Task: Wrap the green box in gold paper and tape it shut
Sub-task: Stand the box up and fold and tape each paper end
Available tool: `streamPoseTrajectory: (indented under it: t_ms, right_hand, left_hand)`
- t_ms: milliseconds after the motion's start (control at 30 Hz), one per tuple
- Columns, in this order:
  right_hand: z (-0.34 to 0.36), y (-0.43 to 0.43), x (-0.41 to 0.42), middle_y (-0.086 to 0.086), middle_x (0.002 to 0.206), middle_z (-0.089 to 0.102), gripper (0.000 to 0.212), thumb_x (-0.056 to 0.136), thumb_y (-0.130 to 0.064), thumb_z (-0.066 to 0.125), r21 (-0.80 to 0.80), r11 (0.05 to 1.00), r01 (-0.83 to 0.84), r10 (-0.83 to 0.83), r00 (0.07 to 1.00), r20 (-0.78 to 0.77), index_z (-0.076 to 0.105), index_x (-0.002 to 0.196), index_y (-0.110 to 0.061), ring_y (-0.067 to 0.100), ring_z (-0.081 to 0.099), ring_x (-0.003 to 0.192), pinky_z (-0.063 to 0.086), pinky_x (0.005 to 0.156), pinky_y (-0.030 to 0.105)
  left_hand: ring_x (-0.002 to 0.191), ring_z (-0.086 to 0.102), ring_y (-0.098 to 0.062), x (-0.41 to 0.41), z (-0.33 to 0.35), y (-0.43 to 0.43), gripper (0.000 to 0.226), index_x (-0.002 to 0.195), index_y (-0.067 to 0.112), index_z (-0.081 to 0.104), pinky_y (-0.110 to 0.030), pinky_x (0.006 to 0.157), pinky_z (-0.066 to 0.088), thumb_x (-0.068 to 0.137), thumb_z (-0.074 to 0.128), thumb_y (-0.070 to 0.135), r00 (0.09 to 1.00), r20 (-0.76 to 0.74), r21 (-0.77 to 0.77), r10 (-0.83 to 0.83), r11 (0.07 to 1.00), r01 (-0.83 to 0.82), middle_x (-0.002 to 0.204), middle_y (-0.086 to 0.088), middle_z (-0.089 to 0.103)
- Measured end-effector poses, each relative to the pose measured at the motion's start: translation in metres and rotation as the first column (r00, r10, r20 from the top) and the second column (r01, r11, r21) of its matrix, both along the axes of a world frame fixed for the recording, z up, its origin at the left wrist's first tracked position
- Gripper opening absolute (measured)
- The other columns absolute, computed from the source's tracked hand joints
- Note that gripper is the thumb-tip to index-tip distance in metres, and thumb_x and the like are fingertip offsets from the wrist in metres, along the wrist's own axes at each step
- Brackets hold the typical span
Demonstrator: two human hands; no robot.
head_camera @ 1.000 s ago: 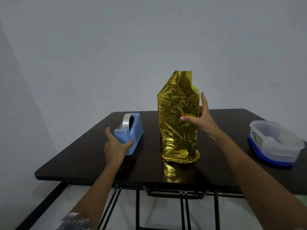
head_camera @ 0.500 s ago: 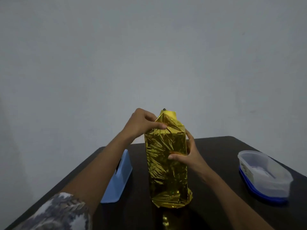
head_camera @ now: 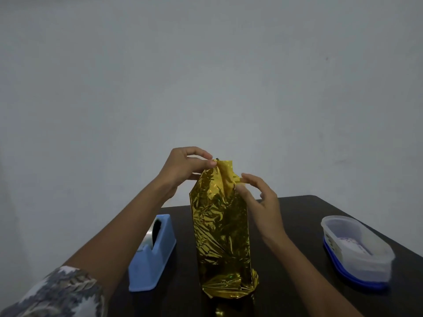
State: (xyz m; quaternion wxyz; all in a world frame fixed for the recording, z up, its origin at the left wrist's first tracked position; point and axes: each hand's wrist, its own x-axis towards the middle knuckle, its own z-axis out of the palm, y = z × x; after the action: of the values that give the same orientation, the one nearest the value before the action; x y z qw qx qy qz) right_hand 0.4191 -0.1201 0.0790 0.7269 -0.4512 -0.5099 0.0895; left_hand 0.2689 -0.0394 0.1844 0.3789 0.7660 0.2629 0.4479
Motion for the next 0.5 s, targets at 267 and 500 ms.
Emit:
streamPoseTrajectory:
  t_ms: [267, 500]
  right_hand:
    - [0.020, 0.005, -0.010, -0.015, 0.079, 0.069, 0.010, 0.076, -0.028, 0.076, 0.052, 0.993, 0.102, -0.102, 0.995, 0.001, 0.068, 0.078, -0.034, 0.002, 0.064, 0.085, 0.054, 0.082, 0.034]
    - [0.027, 0.007, -0.013, -0.002, 0.068, 0.072, 0.013, 0.078, -0.020, 0.075, 0.047, 0.998, 0.051, -0.048, 0.997, -0.064, 0.065, 0.080, -0.029, 0.015, 0.069, 0.077, 0.053, 0.083, 0.049]
  left_hand:
    - [0.079, 0.070, -0.014, -0.001, 0.002, 0.003, 0.037, 0.108, 0.021, 0.060, -0.021, 0.062, 0.055, 0.076, 0.077, 0.016, 1.000, -0.020, 0.057, 0.002, 0.998, -0.001, 0.083, -0.004, 0.074]
    - [0.089, 0.069, -0.017, -0.005, 0.005, 0.005, 0.018, 0.091, 0.014, 0.063, -0.027, 0.073, 0.057, 0.077, 0.075, 0.013, 0.992, -0.104, 0.102, -0.071, 0.991, 0.082, 0.094, -0.007, 0.073]
